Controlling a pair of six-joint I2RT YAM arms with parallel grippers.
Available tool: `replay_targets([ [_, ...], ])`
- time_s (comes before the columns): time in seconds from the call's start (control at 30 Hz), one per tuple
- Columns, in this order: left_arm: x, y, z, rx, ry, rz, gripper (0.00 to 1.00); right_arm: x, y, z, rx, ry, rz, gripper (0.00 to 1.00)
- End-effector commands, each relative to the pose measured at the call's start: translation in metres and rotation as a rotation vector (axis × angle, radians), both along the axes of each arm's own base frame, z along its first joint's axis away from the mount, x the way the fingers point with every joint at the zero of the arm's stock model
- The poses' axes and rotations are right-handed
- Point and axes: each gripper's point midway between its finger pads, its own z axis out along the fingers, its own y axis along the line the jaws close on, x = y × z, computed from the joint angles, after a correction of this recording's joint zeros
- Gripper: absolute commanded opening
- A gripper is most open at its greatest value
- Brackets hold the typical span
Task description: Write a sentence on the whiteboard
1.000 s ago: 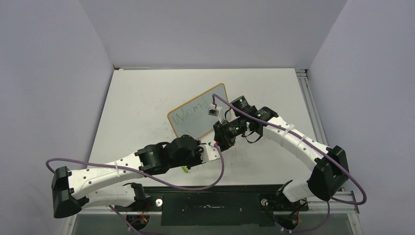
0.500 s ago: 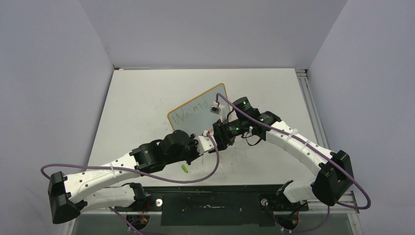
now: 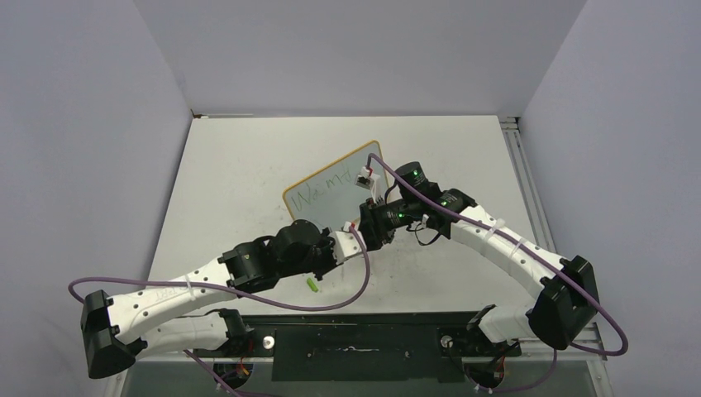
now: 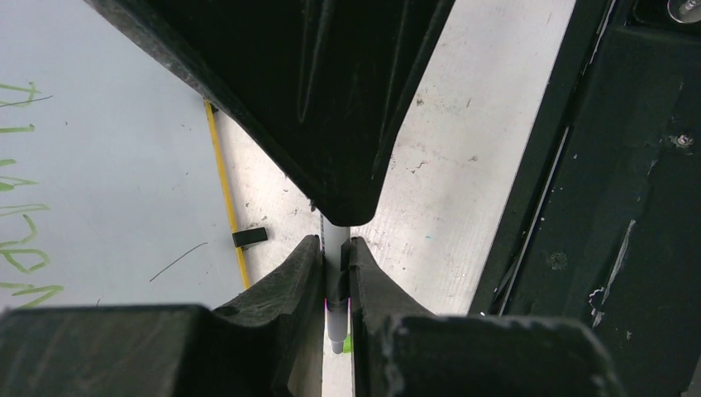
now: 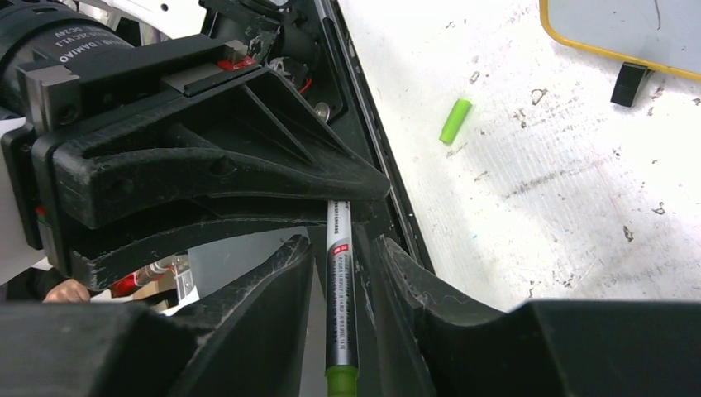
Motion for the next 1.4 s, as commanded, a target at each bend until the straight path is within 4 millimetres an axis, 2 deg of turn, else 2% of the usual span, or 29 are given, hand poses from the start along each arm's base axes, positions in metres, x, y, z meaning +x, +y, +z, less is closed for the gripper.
replay_targets([
  [0.0,0.000,-0.003,0.002,-0.005,-0.004,-0.017,0.00,-0.006,0.000,0.020,0.081,-0.040,0.034,0.30],
  [0.27,0.001,-0.003,0.001,0.003,-0.002,-0.017,0.00,-0.015,-0.001,0.018,0.089,-0.017,0.073,0.25],
  [0.37,0.002,-0.003,0.002,0.002,-0.006,-0.012,0.00,-0.017,-0.001,0.017,0.087,-0.013,0.082,0.20],
  [0.5,0.002,-0.003,-0.001,0.010,-0.003,-0.016,0.00,-0.016,-0.001,0.018,0.091,-0.026,0.079,0.06],
  [0.63,0.005,-0.003,0.001,0.003,-0.007,0.004,0.00,-0.010,0.001,0.022,0.108,-0.057,0.035,0.05],
  [0.67,0.007,-0.002,0.003,-0.006,-0.007,0.020,0.08,-0.008,0.002,0.023,0.118,-0.065,0.023,0.05],
  [0.7,0.009,-0.001,0.007,-0.023,-0.004,0.036,0.23,-0.005,0.002,0.023,0.118,-0.078,0.006,0.05],
  [0.77,0.015,0.001,0.016,-0.064,0.005,0.064,0.51,0.009,-0.002,0.023,0.095,-0.128,-0.064,0.05],
  [0.8,0.018,0.003,0.022,-0.089,0.004,0.078,0.61,0.023,-0.007,0.022,0.060,-0.170,-0.138,0.05],
  [0.9,0.030,0.013,0.052,-0.207,-0.008,0.127,0.82,0.064,-0.035,0.017,-0.028,-0.253,-0.332,0.05],
  [1.03,0.049,0.033,0.102,-0.415,-0.030,0.216,0.93,0.113,-0.072,0.024,-0.071,-0.385,-0.545,0.05],
  [1.1,0.066,0.051,0.117,-0.482,-0.019,0.300,0.95,0.132,-0.082,0.028,-0.056,-0.462,-0.615,0.05],
  [1.27,0.112,0.099,0.120,-0.552,0.058,0.497,0.95,0.168,-0.085,0.038,0.054,-0.564,-0.695,0.05],
  [1.33,0.124,0.115,0.117,-0.579,0.099,0.532,0.95,0.178,-0.078,0.045,0.111,-0.591,-0.675,0.05],
  [1.37,0.125,0.115,0.115,-0.586,0.122,0.519,0.94,0.181,-0.076,0.042,0.114,-0.586,-0.668,0.05],
])
